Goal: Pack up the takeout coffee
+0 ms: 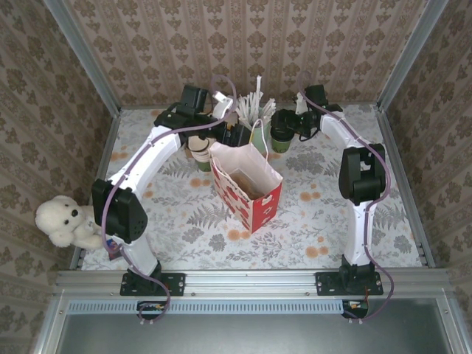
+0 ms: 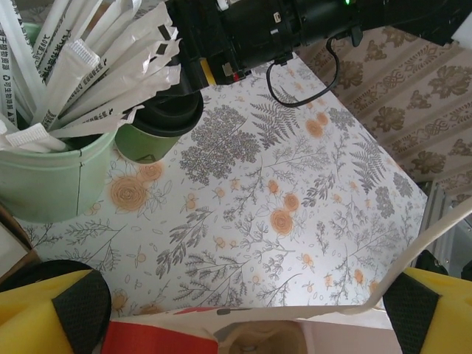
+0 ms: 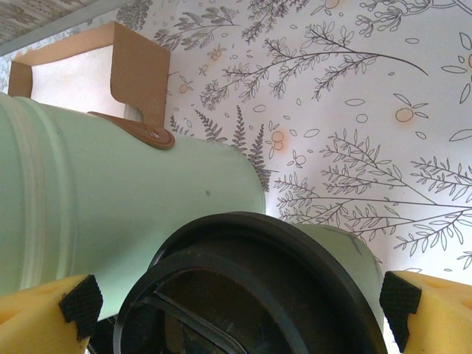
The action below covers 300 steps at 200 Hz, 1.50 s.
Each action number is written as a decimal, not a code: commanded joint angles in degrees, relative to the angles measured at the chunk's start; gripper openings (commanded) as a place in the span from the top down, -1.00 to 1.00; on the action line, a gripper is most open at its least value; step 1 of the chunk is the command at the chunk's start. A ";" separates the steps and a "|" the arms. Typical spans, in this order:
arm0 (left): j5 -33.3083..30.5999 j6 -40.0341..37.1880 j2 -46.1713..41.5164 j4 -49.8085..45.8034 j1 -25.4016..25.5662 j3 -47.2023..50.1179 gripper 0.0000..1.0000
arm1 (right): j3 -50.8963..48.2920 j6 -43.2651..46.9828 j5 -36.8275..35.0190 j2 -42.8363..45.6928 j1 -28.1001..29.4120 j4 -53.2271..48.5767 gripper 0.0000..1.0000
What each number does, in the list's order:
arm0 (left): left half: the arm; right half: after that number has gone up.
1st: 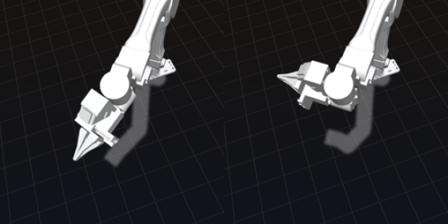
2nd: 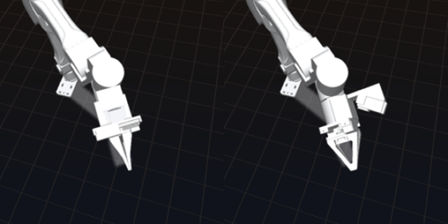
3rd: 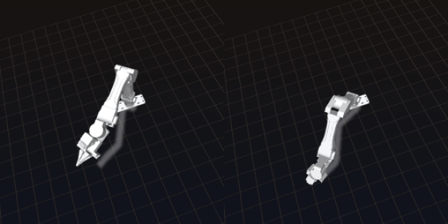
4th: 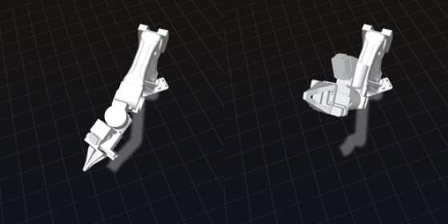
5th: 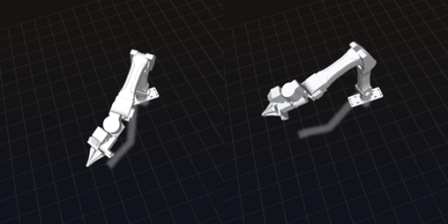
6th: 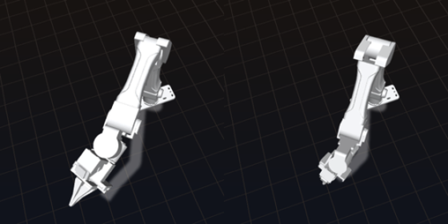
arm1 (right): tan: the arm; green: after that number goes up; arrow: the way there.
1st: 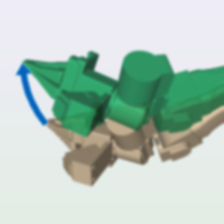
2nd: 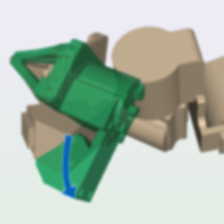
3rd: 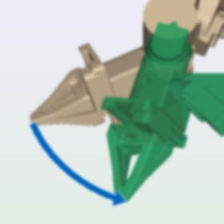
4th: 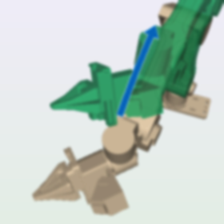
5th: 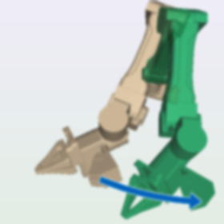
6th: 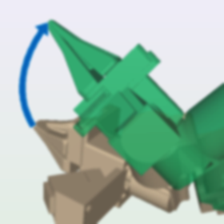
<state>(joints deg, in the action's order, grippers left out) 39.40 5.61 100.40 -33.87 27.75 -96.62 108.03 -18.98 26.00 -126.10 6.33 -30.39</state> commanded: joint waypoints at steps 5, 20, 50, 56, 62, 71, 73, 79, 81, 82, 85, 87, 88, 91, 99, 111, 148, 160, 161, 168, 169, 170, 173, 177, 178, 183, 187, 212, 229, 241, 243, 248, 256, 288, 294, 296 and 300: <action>0.32 -0.20 -3.69 0.50 -0.19 1.26 -1.00 | 2.29 1.62 0.29 -2.04 0.53 -3.80 -1.00; -0.38 -0.60 -4.54 0.21 -0.49 1.81 -1.00 | 1.94 1.82 -0.20 -1.87 0.68 -3.90 -1.00; -0.90 -0.95 -5.56 -0.35 -1.20 2.44 -1.00 | 1.92 2.80 -1.62 -1.56 1.05 -4.70 -1.00; -0.88 -1.08 -5.56 -0.58 -1.21 2.40 -1.00 | 1.80 2.94 -2.02 -1.47 1.14 -4.68 -1.00; -0.90 -1.13 -5.55 -0.99 -1.23 2.25 -1.00 | 1.70 2.99 -2.32 -1.43 1.14 -4.68 -1.00; -0.98 -1.71 -5.48 -1.85 -1.20 2.06 -1.00 | 1.58 3.07 -2.57 -1.43 1.14 -4.59 -0.99; -0.99 -1.86 -5.48 -2.13 -1.20 1.96 -1.00 | 1.60 3.07 -2.67 -1.43 1.14 -4.59 -0.99; -1.12 -2.44 -5.46 -2.89 -1.20 1.88 -1.00 | 1.53 2.83 -2.98 -1.43 1.15 -4.51 -0.97; -1.09 -2.64 -5.41 -3.16 -1.20 1.83 -1.00 | 1.49 2.71 -3.04 -1.43 1.14 -4.55 -0.96; -1.08 -2.76 -5.41 -3.34 -1.25 1.81 -1.00 | 1.49 2.63 -3.05 -1.38 1.14 -4.52 -0.96; -1.03 -3.04 -5.47 -3.72 -1.21 1.85 -1.00 | 1.48 2.56 -3.06 -1.35 1.14 -4.50 -0.95; -1.00 -3.23 -5.48 -3.92 -1.25 1.80 -1.00 | 1.51 2.53 -2.99 -1.34 1.14 -4.50 -0.95; -0.99 -3.36 -5.52 -3.97 -1.23 1.88 -1.00 | 1.54 2.45 -2.98 -1.34 1.14 -4.50 -0.94; -0.93 -3.65 -5.63 -4.23 -1.21 1.99 -0.99 | 1.47 2.39 -3.05 -1.32 1.14 -4.42 -0.94; -0.90 -4.29 -5.91 -4.67 -1.20 2.33 -0.98 | 1.43 2.16 -2.97 -1.17 1.14 -4.35 -0.91; -1.03 -4.98 -6.34 -5.33 -1.20 2.71 -0.96 | 1.03 1.88 -3.28 -0.68 1.14 -4.20 -0.87; -2.13 -5.64 -8.51 -6.26 -3.04 4.04 -0.94 | -3.90 1.73 -4.99 3.94 1.15 -3.47 -0.81; -4.43 -4.79 -10.26 -5.51 -3.30 5.05 -0.97 | -6.58 1.83 -5.56 6.20 1.14 -3.23 -0.81; -4.73 -4.63 -10.42 -5.51 -3.35 5.09 -0.97 | -6.81 1.84 -5.58 6.39 1.14 -3.25 -0.81; -7.13 -3.12 -11.20 -5.56 -3.60 5.21 -0.98 | -8.68 1.84 -5.86 7.95 1.10 -2.99 -0.81; -7.53 -2.83 -11.33 -5.62 -3.68 5.12 -0.98 | -8.96 1.80 -5.91 8.14 1.12 -2.91 -0.81; -7.86 -2.68 -11.44 -5.65 -3.72 5.17 -0.98 | -9.32 1.82 -5.98 8.41 1.18 -2.83 -0.81; -8.61 -1.81 -11.66 -5.89 -4.00 5.14 -0.98 | -10.09 1.79 -6.08 9.10 1.21 -2.63 -0.81; -9.17 -0.73 -11.94 -6.17 -4.37 5.12 -0.98 | -11.23 1.75 -6.28 9.98 1.11 -2.38 -0.81; -9.16 -0.45 -12.05 -6.23 -4.54 5.08 -0.98 | -11.55 1.71 -6.34 10.25 1.13 -2.34 -0.81; -8.93 0.81 -12.44 -6.40 -5.09 5.16 -0.97 | -13.00 1.65 -6.55 11.35 1.14 -2.16 -0.81; -8.73 1.83 -12.68 -6.51 -5.42 5.25 -0.96 | -14.13 1.54 -6.67 12.22 1.14 -2.06 -0.81; -12.34 7.67 -14.90 -9.03 -5.52 5.89 -0.87 | -20.73 1.19 -7.59 17.84 1.23 -2.13 -0.81; -16.24 11.79 -16.12 -12.92 -5.17 6.27 -0.82 | -25.59 0.82 -8.28 21.92 1.32 -1.84 -0.81; -19.16 14.52 -17.69 -14.62 -4.83 7.28 -0.82 | -29.01 0.66 -8.74 24.87 1.49 -1.78 -0.81; -19.44 14.98 -18.13 -14.64 -4.75 7.55 -0.82 | -29.63 0.56 -8.81 25.25 1.47 -1.69 -0.81; -20.24 16.03 -19.18 -14.51 -4.50 8.46 -0.82 | -30.93 0.40 -8.93 26.30 1.58 -1.69 -0.81; -21.32 17.78 -20.97 -13.71 -4.07 9.96 -0.82 | -32.86 0.20 -9.01 27.73 1.67 -1.68 -0.81; -20.85 22.51 -27.85 -9.15 -2.52 16.80 -0.83 | -38.94 -0.10 -10.40 32.04 2.61 -2.15 -0.82; -20.71 22.71 -28.48 -8.77 -2.31 17.51 -0.83 | -39.49 -0.25 -10.61 32.39 2.56 -1.84 -0.82; -20.69 22.74 -28.78 -8.63 -2.32 17.67 -0.83 | -39.63 -0.31 -10.62 32.43 2.62 -1.68 -0.82; -20.74 22.72 -28.98 -8.52 -2.26 18.13 -0.83 | -39.69 -0.31 -10.53 32.37 2.61 -1.31 -0.82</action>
<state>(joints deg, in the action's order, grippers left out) 19.79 23.68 74.89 -44.53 24.75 -80.75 70.74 -18.22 17.78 -95.72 8.40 -31.79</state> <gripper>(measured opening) 0.914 0.909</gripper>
